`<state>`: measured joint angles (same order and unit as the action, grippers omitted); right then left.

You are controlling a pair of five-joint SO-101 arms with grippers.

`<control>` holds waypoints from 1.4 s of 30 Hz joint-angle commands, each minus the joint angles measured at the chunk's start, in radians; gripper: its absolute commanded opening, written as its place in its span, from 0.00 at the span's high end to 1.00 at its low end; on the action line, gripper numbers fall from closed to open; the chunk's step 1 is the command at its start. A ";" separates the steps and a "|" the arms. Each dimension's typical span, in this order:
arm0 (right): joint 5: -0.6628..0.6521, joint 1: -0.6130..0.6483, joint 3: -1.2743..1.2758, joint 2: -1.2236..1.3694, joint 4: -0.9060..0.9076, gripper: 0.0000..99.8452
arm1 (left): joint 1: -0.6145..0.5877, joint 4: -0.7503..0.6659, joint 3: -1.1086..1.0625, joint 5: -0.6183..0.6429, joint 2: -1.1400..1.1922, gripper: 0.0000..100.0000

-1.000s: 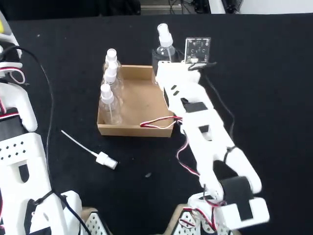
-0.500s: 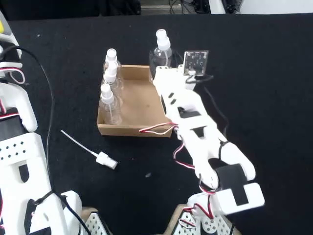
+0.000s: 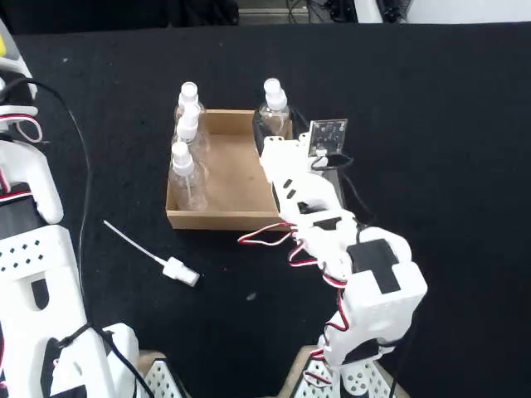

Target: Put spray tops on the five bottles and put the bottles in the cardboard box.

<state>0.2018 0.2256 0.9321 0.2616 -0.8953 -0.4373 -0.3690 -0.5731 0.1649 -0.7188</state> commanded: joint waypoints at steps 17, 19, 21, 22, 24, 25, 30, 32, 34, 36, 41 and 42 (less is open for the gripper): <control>-0.003 0.012 -0.059 -0.001 -0.031 0.99 | -0.007 -0.021 0.018 0.005 -0.009 0.97; -0.008 0.012 -0.059 -0.001 -0.028 0.99 | -0.007 -0.021 0.018 0.005 -0.009 0.97; -0.046 0.012 -0.059 0.001 -0.028 0.99 | -0.007 -0.021 0.018 0.005 -0.009 0.97; -0.069 0.014 -0.059 0.001 -0.028 0.99 | -0.007 -0.021 0.018 0.005 -0.009 0.97; -0.087 0.014 -0.059 0.001 -0.028 0.99 | -0.007 -0.021 0.018 0.005 -0.009 0.97; -0.086 0.014 -0.059 0.001 -0.028 0.99 | -0.007 -0.021 0.018 0.005 -0.009 0.97; -0.086 0.015 -0.059 0.001 -0.025 0.99 | -0.007 -0.021 0.018 0.005 -0.009 0.97; -0.086 0.015 -0.059 0.001 -0.023 0.98 | -0.007 -0.021 0.018 0.005 -0.009 0.97; -0.086 0.015 -0.059 0.001 -0.023 0.98 | -0.008 -0.021 0.018 0.005 -0.009 0.97; -0.086 0.015 -0.059 0.001 -0.021 0.98 | -0.008 -0.021 0.018 0.005 -0.009 0.97; -0.087 0.015 -0.059 0.001 -0.021 0.98 | -0.010 -0.021 0.018 0.005 -0.009 0.97; -0.087 0.015 -0.059 0.001 -0.021 0.98 | -0.010 -0.021 0.018 0.005 -0.009 0.97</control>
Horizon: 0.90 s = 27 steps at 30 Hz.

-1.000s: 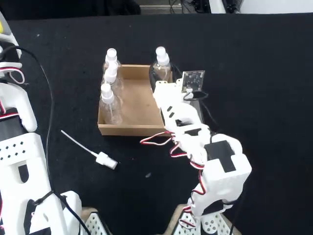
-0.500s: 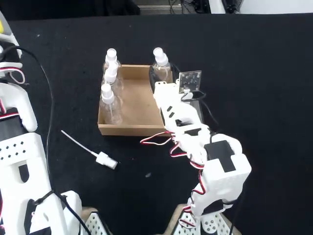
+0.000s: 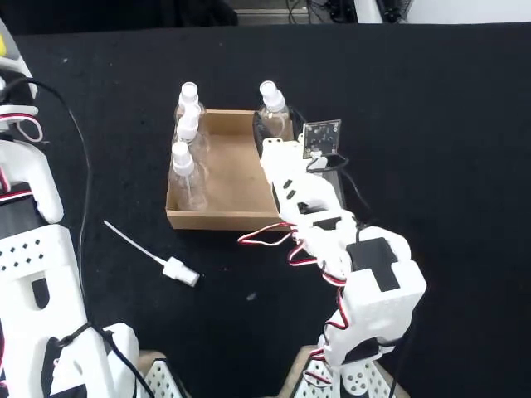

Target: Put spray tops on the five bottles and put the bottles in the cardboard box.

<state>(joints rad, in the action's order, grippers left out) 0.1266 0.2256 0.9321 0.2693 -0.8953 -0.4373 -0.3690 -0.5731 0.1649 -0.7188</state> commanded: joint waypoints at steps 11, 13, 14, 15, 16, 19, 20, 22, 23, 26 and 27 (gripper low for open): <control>-0.015 0.015 -0.059 -0.007 -0.021 0.98 | -0.010 -0.021 0.018 0.005 -0.009 0.97; -0.017 0.015 -0.053 -0.007 -0.021 0.98 | -0.010 -0.021 0.018 0.005 -0.009 0.97; -0.017 0.015 -0.048 -0.007 -0.021 0.98 | -0.010 -0.021 0.018 0.005 -0.009 0.97; -0.017 0.021 -0.045 -0.008 -0.021 0.98 | -0.010 -0.021 0.018 0.005 -0.009 0.97; -0.018 0.029 -0.044 -0.008 -0.023 0.98 | -0.010 -0.021 0.018 0.005 -0.009 0.97; -0.018 0.035 -0.044 -0.008 -0.023 0.98 | -0.010 -0.021 0.016 0.005 -0.009 0.97; -0.018 0.035 -0.044 -0.008 -0.023 0.98 | -0.012 -0.021 0.016 0.005 -0.009 0.97; -0.018 0.035 -0.044 -0.008 -0.021 0.95 | -0.012 -0.021 0.015 0.005 -0.011 0.97; -0.018 0.035 -0.042 -0.008 -0.020 0.92 | -0.012 -0.021 0.013 0.005 -0.012 0.97; -0.018 0.037 -0.035 -0.008 -0.006 0.84 | -0.012 -0.021 0.013 0.005 -0.012 0.97; -0.018 0.043 -0.033 -0.008 -0.005 0.82 | -0.012 -0.021 0.013 0.005 -0.012 0.97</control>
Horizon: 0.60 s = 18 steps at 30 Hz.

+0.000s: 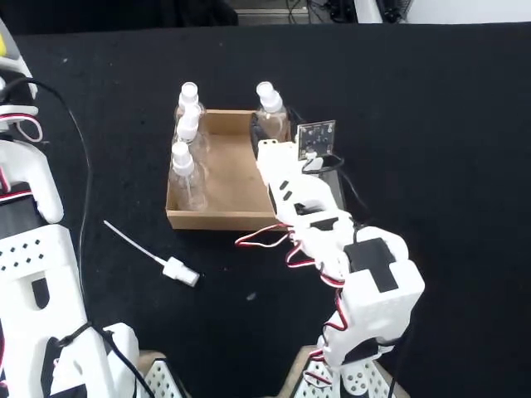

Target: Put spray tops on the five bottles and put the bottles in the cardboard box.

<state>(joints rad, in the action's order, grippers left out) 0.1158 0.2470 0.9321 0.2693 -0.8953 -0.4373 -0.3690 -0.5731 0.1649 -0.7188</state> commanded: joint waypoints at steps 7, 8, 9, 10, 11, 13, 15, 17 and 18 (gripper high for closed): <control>-0.008 0.032 -0.027 -0.008 -0.008 0.81 | -0.012 -0.021 0.015 0.005 -0.011 0.97; -0.008 0.032 -0.027 -0.008 -0.008 0.81 | -0.012 -0.021 0.015 0.005 -0.011 0.97; -0.008 0.031 -0.027 -0.008 -0.008 0.81 | -0.012 -0.021 0.016 0.005 -0.011 0.97; -0.008 0.031 -0.027 -0.008 -0.008 0.81 | -0.012 -0.021 0.016 0.005 -0.011 0.97; -0.008 0.031 -0.027 -0.008 -0.008 0.81 | -0.012 -0.021 0.016 0.005 -0.011 0.97; -0.008 0.031 -0.027 -0.008 -0.008 0.80 | -0.012 -0.021 0.016 0.005 -0.011 0.97; -0.008 0.032 -0.027 -0.008 -0.008 0.75 | -0.012 -0.021 0.016 0.005 -0.011 0.97; -0.008 0.034 -0.027 -0.008 -0.006 0.68 | -0.012 -0.021 0.016 0.005 -0.011 0.97; -0.008 0.035 -0.027 -0.008 -0.006 0.65 | -0.010 -0.021 0.016 0.005 -0.011 0.97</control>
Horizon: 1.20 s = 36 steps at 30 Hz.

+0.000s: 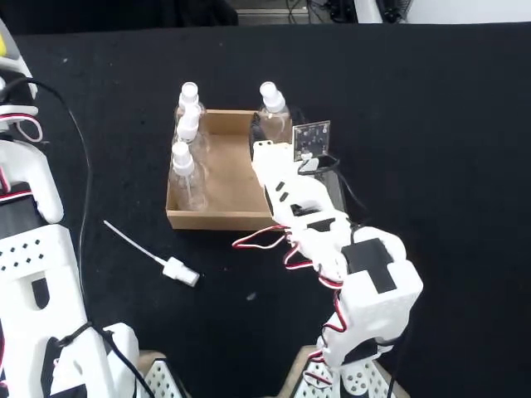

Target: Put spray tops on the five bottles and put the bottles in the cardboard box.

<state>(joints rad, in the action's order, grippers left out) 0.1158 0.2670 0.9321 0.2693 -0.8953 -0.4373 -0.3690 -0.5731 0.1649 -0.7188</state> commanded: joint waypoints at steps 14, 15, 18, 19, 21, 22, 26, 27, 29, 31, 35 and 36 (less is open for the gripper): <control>-0.008 0.015 0.010 -0.045 -0.006 0.61 | -0.012 -0.021 0.018 0.005 -0.011 0.97; -0.008 0.015 0.010 -0.045 -0.006 0.61 | -0.012 -0.021 0.018 0.005 -0.011 0.97; -0.005 0.015 0.007 -0.045 -0.006 0.61 | -0.012 -0.021 0.016 0.005 -0.011 0.97; -0.006 0.015 0.005 -0.045 -0.006 0.61 | -0.012 -0.021 0.016 0.005 -0.012 0.97; -0.006 0.015 0.002 -0.045 -0.006 0.60 | -0.012 -0.021 0.015 0.005 -0.012 0.97; -0.006 0.015 0.002 -0.045 -0.006 0.59 | -0.012 -0.021 0.015 0.005 -0.012 0.97; -0.006 0.015 0.005 -0.051 -0.006 0.52 | -0.012 -0.021 0.016 0.005 -0.012 0.97; -0.006 0.015 0.008 -0.053 -0.006 0.52 | -0.012 -0.021 0.016 0.005 -0.011 0.97; -0.006 0.015 0.008 -0.053 -0.011 0.53 | -0.012 -0.021 0.016 0.005 -0.011 0.97; -0.006 0.015 0.010 -0.054 -0.015 0.53 | -0.010 -0.021 0.016 0.005 -0.012 0.97; -0.006 0.017 0.008 -0.054 -0.017 0.53 | -0.010 -0.021 0.016 0.005 -0.012 0.97; -0.006 0.017 0.008 -0.056 -0.017 0.53 | -0.010 -0.021 0.018 0.005 -0.011 0.97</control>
<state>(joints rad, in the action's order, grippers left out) 0.1158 0.2700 0.9459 0.2693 -0.8953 -0.4373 -0.3690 -0.5731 0.1649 -0.7188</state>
